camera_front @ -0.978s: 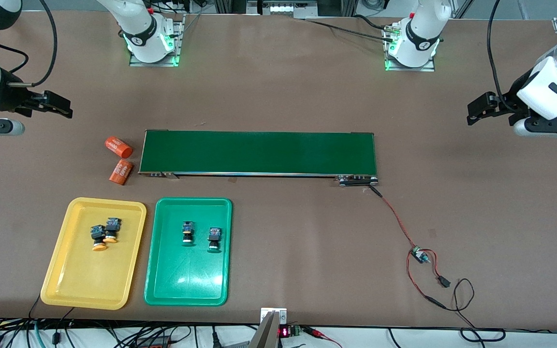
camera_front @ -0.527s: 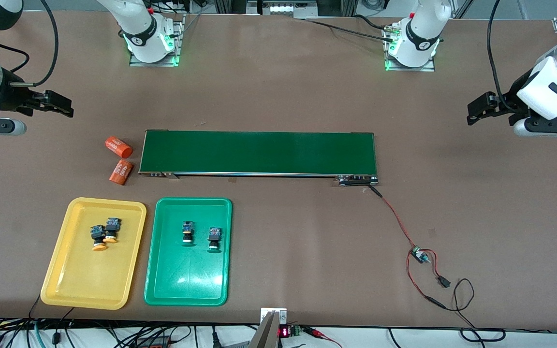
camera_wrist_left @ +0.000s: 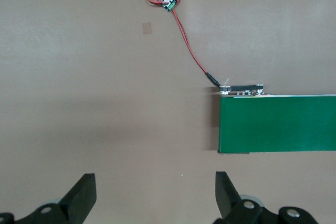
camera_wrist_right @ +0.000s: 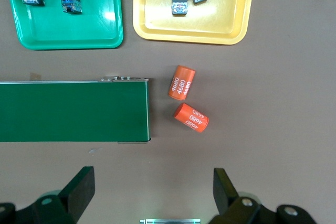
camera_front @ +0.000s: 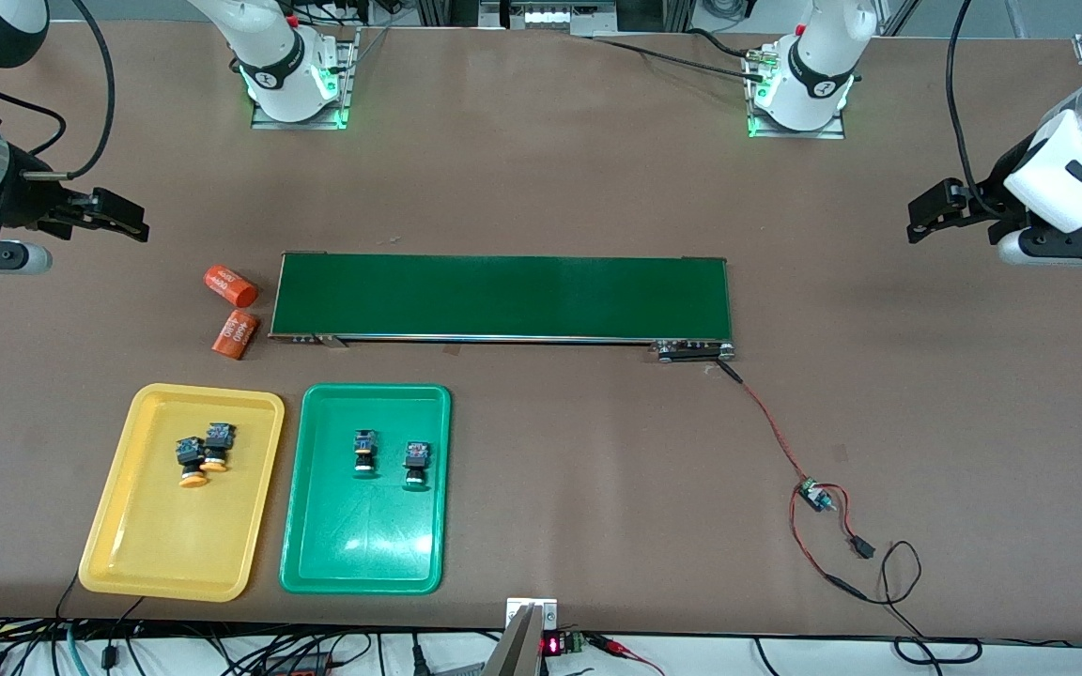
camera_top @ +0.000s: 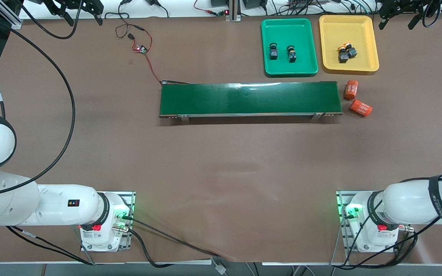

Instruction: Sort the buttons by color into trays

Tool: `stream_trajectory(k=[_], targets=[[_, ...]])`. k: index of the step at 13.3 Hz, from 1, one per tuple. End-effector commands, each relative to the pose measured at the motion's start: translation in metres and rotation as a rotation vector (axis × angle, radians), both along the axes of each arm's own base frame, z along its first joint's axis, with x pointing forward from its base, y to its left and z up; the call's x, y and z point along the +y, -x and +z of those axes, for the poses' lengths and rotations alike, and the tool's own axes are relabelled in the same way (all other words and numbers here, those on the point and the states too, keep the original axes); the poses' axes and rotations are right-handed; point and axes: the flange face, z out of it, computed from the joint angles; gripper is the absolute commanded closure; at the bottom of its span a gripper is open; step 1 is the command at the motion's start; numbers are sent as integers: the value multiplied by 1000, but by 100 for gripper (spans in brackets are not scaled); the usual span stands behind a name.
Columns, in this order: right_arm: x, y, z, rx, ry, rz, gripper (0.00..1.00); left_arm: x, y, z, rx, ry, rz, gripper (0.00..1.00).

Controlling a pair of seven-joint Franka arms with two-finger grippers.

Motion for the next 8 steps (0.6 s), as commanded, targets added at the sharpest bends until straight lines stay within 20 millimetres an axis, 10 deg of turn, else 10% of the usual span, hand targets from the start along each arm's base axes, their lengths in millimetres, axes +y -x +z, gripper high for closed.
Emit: stream_trajectory(k=[1,8], targets=[[4,0,2,-9,-16,-16,0,2,-2,5,8,32,-15,0],[24,0,2,-16,-26,16,0,2,-2,6,7,32,-15,0]])
